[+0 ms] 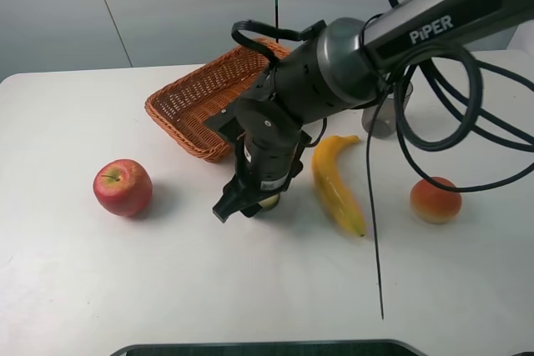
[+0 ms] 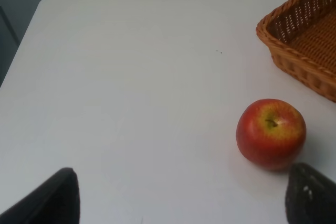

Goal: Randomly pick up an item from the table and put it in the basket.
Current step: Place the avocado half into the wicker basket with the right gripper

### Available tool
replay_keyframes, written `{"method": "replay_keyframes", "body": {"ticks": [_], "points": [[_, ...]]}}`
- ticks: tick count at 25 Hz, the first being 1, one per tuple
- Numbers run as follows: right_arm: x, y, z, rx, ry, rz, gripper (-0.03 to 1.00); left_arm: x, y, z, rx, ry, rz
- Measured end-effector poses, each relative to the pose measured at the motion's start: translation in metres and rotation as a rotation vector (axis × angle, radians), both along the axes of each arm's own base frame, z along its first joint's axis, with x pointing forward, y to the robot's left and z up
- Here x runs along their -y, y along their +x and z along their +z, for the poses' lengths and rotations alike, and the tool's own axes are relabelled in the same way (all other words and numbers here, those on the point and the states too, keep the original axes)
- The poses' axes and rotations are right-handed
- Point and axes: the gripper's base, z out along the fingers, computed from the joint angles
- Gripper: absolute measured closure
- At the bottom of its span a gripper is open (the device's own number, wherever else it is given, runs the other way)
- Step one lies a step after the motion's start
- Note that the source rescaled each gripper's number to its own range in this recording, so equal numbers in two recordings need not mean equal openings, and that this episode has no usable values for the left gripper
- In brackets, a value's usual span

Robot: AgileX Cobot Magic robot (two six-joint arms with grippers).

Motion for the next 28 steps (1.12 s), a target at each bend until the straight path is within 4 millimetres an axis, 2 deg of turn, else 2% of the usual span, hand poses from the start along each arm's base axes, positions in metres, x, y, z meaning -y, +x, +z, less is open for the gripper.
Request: {"method": "replay_keyframes", "body": {"ticks": [3,6,13,21,28], "points": [[0.007,-0.004,0.016,-0.019,-0.05,-0.002,0.96,0.0,0.0,0.0,0.0,0.0,0.0],[0.013,-0.007,0.04,-0.018,-0.066,0.003,0.96,0.0,0.0,0.0,0.0,0.0,0.0],[0.024,-0.016,0.092,0.014,-0.013,0.013,0.96,0.0,0.0,0.0,0.0,0.0,0.0],[0.021,-0.013,0.116,0.037,-0.006,0.04,0.96,0.0,0.0,0.0,0.0,0.0,0.0],[0.011,0.013,0.14,0.131,0.045,0.044,0.96,0.0,0.0,0.0,0.0,0.0,0.0]]}}
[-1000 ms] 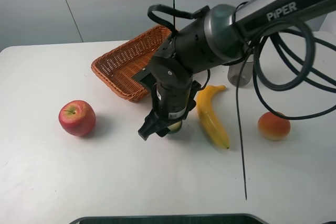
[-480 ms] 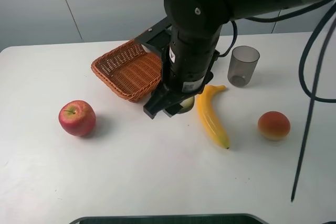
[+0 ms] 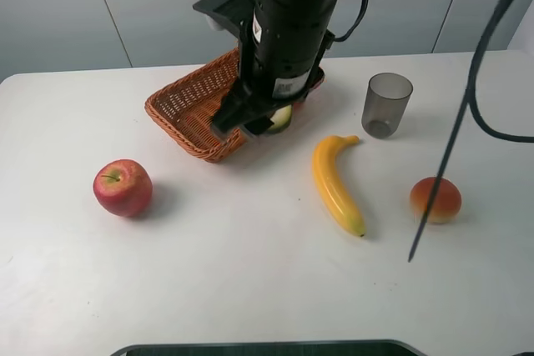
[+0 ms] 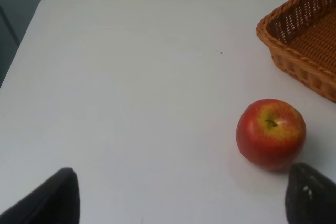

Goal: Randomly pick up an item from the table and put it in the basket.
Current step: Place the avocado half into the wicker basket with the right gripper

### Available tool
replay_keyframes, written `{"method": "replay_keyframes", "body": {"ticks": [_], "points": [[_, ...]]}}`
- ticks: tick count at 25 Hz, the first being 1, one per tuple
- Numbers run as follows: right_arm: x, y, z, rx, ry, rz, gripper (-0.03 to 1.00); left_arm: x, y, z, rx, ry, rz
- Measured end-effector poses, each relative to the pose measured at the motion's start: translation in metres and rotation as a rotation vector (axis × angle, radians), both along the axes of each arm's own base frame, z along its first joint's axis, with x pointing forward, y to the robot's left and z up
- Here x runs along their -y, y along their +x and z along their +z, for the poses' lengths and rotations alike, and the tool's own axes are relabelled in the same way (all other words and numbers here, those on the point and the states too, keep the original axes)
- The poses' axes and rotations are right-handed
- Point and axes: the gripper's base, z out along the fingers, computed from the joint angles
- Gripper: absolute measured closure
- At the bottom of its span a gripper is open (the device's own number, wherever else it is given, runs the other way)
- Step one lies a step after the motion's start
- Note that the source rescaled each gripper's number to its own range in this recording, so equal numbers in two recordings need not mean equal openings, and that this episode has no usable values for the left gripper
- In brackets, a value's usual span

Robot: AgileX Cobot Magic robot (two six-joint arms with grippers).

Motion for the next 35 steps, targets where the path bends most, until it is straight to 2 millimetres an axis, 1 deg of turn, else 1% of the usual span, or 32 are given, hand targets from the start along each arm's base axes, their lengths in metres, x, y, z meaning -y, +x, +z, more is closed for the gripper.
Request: {"method": "replay_keyframes", "body": {"ticks": [4,6,11,14,18,23,28,30,33,34,35], "points": [[-0.011,0.018,0.0,0.057,-0.02,0.027,0.96,0.0,0.0,0.0,0.0,0.0,0.0],[-0.018,0.025,-0.004,0.081,-0.02,0.049,0.96,0.0,0.0,0.0,0.0,0.0,0.0],[-0.038,0.043,-0.015,0.165,0.055,0.101,0.96,0.0,0.0,0.0,0.0,0.0,0.0],[-0.04,0.056,-0.024,0.21,0.1,0.108,0.96,0.0,0.0,0.0,0.0,0.0,0.0],[-0.038,0.073,-0.035,0.283,0.104,0.138,0.96,0.0,0.0,0.0,0.0,0.0,0.0],[-0.037,0.088,-0.058,0.318,0.077,0.175,0.96,0.0,0.0,0.0,0.0,0.0,0.0],[-0.038,0.094,-0.078,0.321,0.055,0.202,0.96,0.0,0.0,0.0,0.0,0.0,0.0],[-0.039,0.095,-0.082,0.323,0.059,0.209,0.96,0.0,0.0,0.0,0.0,0.0,0.0],[-0.04,0.096,-0.082,0.335,0.069,0.219,0.96,0.0,0.0,0.0,0.0,0.0,0.0],[-0.041,0.096,-0.082,0.339,0.073,0.22,0.95,0.0,0.0,0.0,0.0,0.0,0.0],[-0.041,0.096,-0.081,0.343,0.078,0.222,0.82,0.0,0.0,0.0,0.0,0.0,0.0]]}}
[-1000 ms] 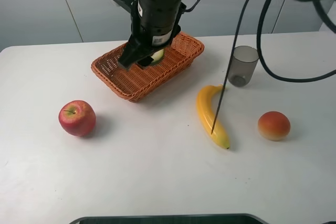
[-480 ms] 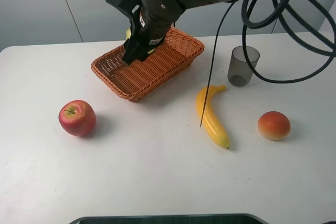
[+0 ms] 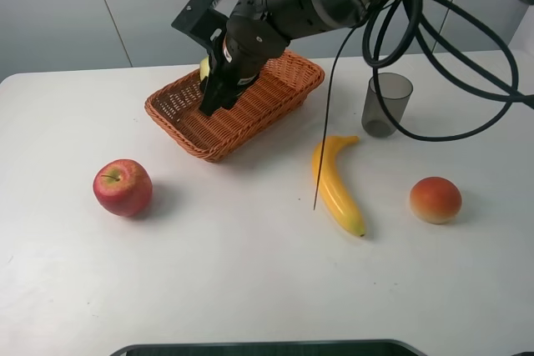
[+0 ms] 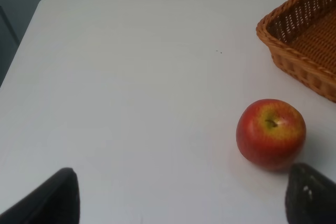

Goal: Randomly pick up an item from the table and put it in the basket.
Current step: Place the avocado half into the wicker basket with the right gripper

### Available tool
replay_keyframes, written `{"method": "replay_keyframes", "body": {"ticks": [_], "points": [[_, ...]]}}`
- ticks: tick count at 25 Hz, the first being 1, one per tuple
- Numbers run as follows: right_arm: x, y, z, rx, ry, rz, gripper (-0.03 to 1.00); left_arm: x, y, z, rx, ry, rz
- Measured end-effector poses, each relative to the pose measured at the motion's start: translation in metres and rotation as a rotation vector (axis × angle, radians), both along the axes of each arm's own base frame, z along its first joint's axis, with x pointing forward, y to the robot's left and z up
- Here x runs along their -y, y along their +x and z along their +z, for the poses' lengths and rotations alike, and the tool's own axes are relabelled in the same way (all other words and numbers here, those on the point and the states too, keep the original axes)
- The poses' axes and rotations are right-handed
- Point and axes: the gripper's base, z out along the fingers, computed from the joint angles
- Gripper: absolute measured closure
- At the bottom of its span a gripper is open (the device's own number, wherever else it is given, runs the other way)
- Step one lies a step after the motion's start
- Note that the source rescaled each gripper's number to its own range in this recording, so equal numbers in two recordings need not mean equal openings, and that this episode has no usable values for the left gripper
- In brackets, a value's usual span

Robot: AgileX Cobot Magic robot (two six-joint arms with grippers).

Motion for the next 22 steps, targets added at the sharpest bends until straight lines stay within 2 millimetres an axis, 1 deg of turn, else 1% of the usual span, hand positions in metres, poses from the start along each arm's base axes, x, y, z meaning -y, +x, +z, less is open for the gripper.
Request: {"method": "replay_keyframes", "body": {"ticks": [1,3,4,5,7,12,16,18,22], "points": [[0.0,0.0,0.0,0.001,0.001,0.001,0.59,0.0,0.0,0.0,0.0,0.0,0.0],[0.0,0.0,0.0,0.002,0.003,0.002,0.15,0.0,0.0,0.0,0.0,0.0,0.0],[-0.001,0.0,0.0,0.005,0.006,0.004,0.05,0.0,0.0,0.0,0.0,0.0,0.0],[-0.001,0.0,0.0,0.005,0.006,0.004,0.01,0.0,0.0,0.0,0.0,0.0,0.0],[-0.001,0.0,0.0,0.005,0.006,0.004,-0.02,0.0,0.0,0.0,0.0,0.0,0.0],[0.002,-0.002,0.005,-0.036,0.024,-0.045,-0.03,0.0,0.0,0.0,0.0,0.0,0.0],[0.01,-0.01,0.021,-0.123,0.038,-0.136,-0.03,0.0,0.0,0.0,0.0,0.0,0.0],[0.017,-0.013,0.03,-0.175,0.045,-0.19,-0.03,0.0,0.0,0.0,0.0,0.0,0.0],[0.037,-0.016,0.05,-0.269,0.089,-0.292,-0.03,0.0,0.0,0.0,0.0,0.0,0.0]]}}
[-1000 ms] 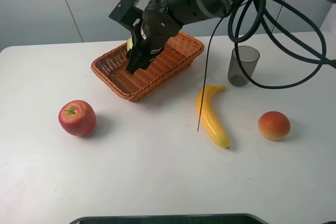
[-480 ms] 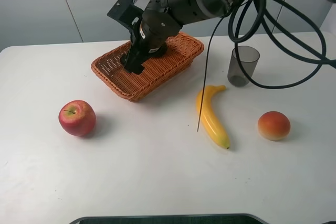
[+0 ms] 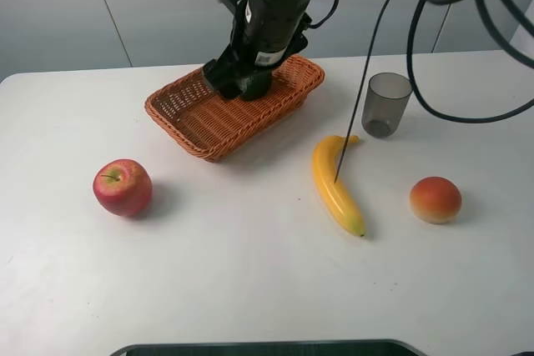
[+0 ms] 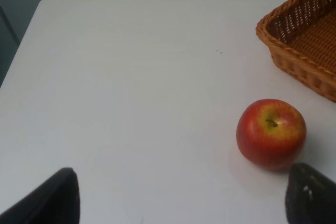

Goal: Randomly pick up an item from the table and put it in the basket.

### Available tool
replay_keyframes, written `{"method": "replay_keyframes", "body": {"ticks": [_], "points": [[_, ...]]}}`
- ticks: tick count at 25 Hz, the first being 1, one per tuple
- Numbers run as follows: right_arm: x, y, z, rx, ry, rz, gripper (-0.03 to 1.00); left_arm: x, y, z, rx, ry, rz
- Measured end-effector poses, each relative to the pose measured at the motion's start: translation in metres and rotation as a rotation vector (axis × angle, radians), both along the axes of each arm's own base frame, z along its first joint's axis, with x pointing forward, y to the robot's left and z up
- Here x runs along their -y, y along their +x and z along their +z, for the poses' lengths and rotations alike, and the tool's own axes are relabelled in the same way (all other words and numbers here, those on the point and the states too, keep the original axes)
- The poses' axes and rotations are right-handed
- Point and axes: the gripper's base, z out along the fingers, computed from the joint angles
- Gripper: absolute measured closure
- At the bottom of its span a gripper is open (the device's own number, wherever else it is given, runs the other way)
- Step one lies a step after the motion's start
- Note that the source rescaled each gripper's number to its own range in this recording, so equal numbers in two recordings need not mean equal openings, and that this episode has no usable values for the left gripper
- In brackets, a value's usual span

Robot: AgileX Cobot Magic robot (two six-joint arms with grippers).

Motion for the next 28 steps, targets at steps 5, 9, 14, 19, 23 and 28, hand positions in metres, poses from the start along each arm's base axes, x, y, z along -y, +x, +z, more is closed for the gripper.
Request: {"method": "replay_keyframes", "body": {"ticks": [5,9,14,19,23,28], "points": [[0.043,-0.013,0.02,-0.106,0.084,-0.138,-0.03,0.0,0.0,0.0,0.0,0.003,-0.002],[0.095,-0.025,0.031,-0.145,0.117,-0.262,-0.03,0.0,0.0,0.0,0.0,0.003,-0.002],[0.169,-0.049,0.047,-0.171,0.129,-0.44,-0.03,0.0,0.0,0.0,0.0,0.001,-0.001],[0.23,-0.088,0.064,-0.142,0.163,-0.609,-0.03,0.0,0.0,0.0,0.0,0.001,-0.001],[0.267,-0.124,0.08,-0.085,0.171,-0.708,-0.03,0.0,0.0,0.0,0.0,0.001,-0.001],[0.287,-0.169,0.101,0.052,0.177,-0.754,-0.03,0.0,0.0,0.0,0.0,0.001,-0.001]]}}
